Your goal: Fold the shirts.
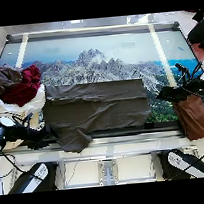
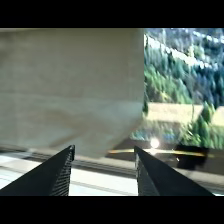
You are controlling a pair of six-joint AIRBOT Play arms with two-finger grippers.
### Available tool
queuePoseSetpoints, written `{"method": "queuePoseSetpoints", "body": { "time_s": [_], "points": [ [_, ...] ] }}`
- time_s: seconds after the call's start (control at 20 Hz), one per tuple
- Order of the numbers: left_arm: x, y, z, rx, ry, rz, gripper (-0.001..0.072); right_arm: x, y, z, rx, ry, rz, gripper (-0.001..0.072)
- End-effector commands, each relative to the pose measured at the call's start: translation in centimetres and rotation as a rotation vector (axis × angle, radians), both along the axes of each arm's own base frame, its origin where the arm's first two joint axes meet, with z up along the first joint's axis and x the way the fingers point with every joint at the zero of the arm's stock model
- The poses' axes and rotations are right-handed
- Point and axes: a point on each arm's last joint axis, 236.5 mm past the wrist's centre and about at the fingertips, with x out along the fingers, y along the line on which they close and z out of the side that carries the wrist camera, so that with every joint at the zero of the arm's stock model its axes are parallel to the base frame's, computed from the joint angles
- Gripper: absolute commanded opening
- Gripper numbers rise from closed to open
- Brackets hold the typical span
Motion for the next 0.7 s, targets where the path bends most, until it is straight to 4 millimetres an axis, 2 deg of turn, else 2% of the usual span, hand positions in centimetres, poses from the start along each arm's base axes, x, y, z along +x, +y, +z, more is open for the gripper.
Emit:
{"method": "queuePoseSetpoints", "body": {
  "time_s": [0.0, 0.1, 0.45, 0.65],
  "points": [
    [0.8, -0.5, -1.5, -0.038, 0.016, 0.031, 0.0701, 0.6, 0.3, 0.2, 0.018, -0.024, -0.011, 0.0420],
    [1.4, -1.1, -1.8, -0.074, 0.011, 0.041, 0.0605, 0.6, 0.3, 0.2, 0.020, -0.025, -0.011, 0.0420],
    [0.5, -1.6, -2.8, -0.097, 0.061, 0.017, 0.0605, 0.8, 0.6, 0.4, 0.036, -0.032, -0.014, 0.0419],
    [0.0, -3.5, -4.2, -0.079, 0.043, -0.041, 0.0603, 0.9, 1.2, 0.7, 0.061, -0.039, -0.017, 0.0407]
  ]
}}
